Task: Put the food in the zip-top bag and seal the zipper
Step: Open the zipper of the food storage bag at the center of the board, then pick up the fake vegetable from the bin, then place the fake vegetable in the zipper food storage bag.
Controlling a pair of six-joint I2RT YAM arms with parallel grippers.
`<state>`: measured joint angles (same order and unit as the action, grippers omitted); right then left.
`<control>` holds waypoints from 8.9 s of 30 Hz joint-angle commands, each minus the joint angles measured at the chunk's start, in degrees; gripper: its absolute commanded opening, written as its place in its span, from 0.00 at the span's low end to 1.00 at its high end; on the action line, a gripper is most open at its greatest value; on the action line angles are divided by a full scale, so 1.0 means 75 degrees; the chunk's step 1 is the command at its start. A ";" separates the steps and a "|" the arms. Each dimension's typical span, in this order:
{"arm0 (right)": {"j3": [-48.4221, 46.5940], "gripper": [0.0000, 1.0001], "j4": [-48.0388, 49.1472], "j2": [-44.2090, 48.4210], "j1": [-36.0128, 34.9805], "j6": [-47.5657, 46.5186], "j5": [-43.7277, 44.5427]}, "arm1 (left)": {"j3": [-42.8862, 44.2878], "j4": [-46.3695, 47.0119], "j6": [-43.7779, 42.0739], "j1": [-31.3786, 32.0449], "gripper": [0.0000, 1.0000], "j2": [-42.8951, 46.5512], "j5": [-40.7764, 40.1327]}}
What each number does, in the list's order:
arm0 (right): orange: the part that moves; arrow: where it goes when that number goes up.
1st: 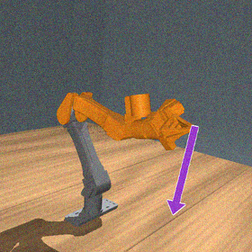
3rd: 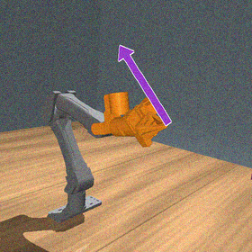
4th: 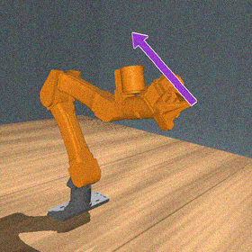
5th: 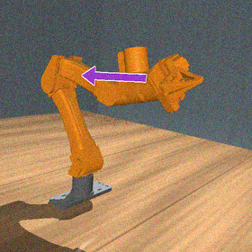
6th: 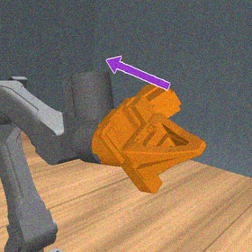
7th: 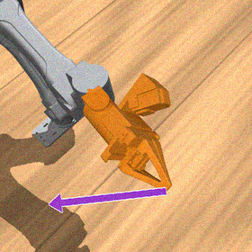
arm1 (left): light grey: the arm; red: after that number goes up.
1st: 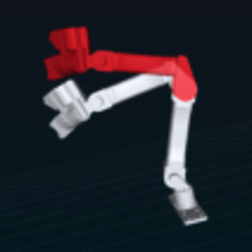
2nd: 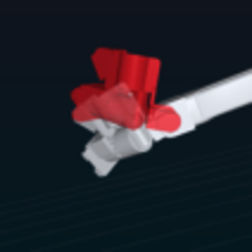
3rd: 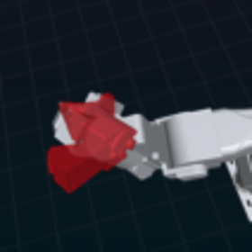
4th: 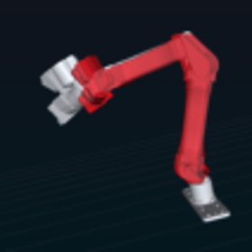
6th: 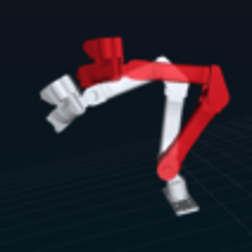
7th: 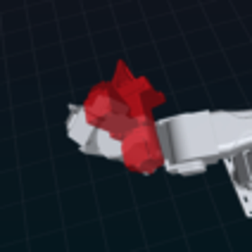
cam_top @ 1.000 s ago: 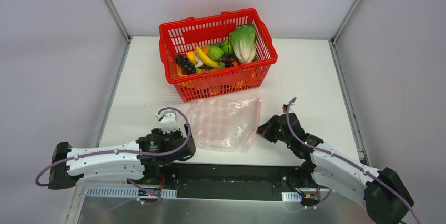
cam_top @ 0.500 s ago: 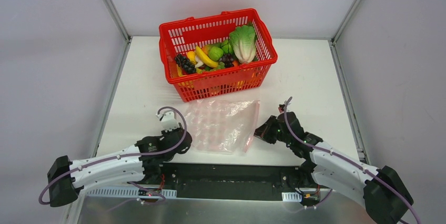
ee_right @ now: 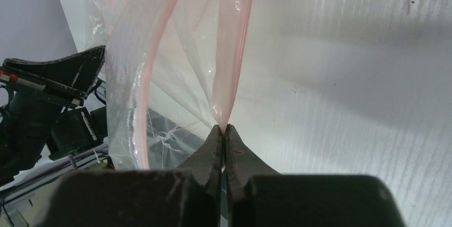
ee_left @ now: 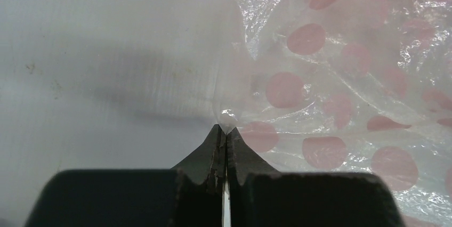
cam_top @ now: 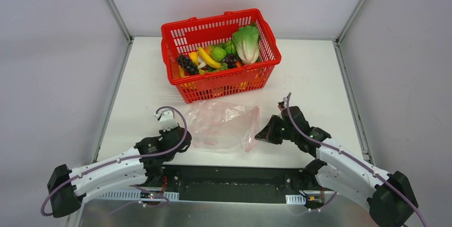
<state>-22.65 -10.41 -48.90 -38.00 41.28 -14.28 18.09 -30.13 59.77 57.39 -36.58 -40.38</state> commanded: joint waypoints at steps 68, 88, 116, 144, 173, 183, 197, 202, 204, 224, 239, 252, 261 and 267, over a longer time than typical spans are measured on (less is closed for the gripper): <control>-0.1741 0.00 -0.0838 0.0436 0.0027 -0.0628 0.0812 | 0.4074 0.5513 -0.2309 0.0702 0.74 -0.5202 0.4925; -0.2858 0.00 -0.2836 0.0897 0.0027 -0.1109 0.1344 | 0.4086 0.4433 -0.2154 0.0810 0.16 -0.6066 0.3277; -0.3430 0.00 -0.3252 0.0599 0.0024 -0.0863 0.2958 | 0.6203 0.1745 -0.4577 0.0539 0.82 -0.4200 0.3720; -0.3516 0.00 -0.3092 0.0171 0.0026 -0.1403 0.2129 | 1.4276 0.1192 -0.3654 -0.3104 0.90 -1.1256 0.4180; -0.3167 0.00 -0.2766 0.0116 0.0027 -0.1425 0.1843 | 1.3623 0.2367 -0.3559 -0.3207 0.00 -1.1559 0.4714; -0.2992 0.00 -0.2670 0.0311 0.0027 -0.1253 0.1846 | 1.2190 0.3328 -0.4035 -0.3204 0.00 -0.9623 0.4772; -0.2552 0.00 -0.2258 0.1254 0.0028 -0.0565 0.2550 | 0.8438 0.4626 -0.4070 -0.3107 0.00 -0.5878 0.5369; -0.2305 0.00 -0.2158 0.1558 0.0027 -0.0356 0.2566 | 0.6592 0.4920 -0.4153 -0.2504 0.00 -0.4174 0.5706; -0.2250 0.00 -0.2151 0.1760 0.0031 -0.0347 0.2577 | 0.5914 0.4891 -0.4310 -0.2058 0.00 -0.3456 0.5699; -0.1786 0.00 -0.1996 0.2558 0.0025 -0.0105 0.2189 | 0.1849 0.7636 -0.3212 0.0096 0.00 -0.1568 0.5335; -0.1673 0.00 -0.1576 0.2411 0.0021 0.0042 0.1698 | 0.1293 0.9351 -0.2903 0.0177 0.00 -0.2565 0.5798; -0.1441 0.00 -0.1073 0.2714 0.0028 0.0359 0.1726 | 0.0997 0.9936 -0.2659 0.0177 0.00 -0.3301 0.5824; -0.1525 0.01 -0.0420 0.2544 0.0028 0.0250 0.1510 | 0.1016 0.9516 -0.2559 0.0251 0.00 -0.3540 0.6175; -0.1535 0.01 -0.0109 0.2523 0.0030 0.0123 0.1603 | 0.0972 0.9300 -0.2543 0.0357 0.00 -0.3515 0.6230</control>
<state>-33.08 -17.74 -30.13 -37.74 42.83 -1.98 25.02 38.92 39.92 59.09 -63.40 3.92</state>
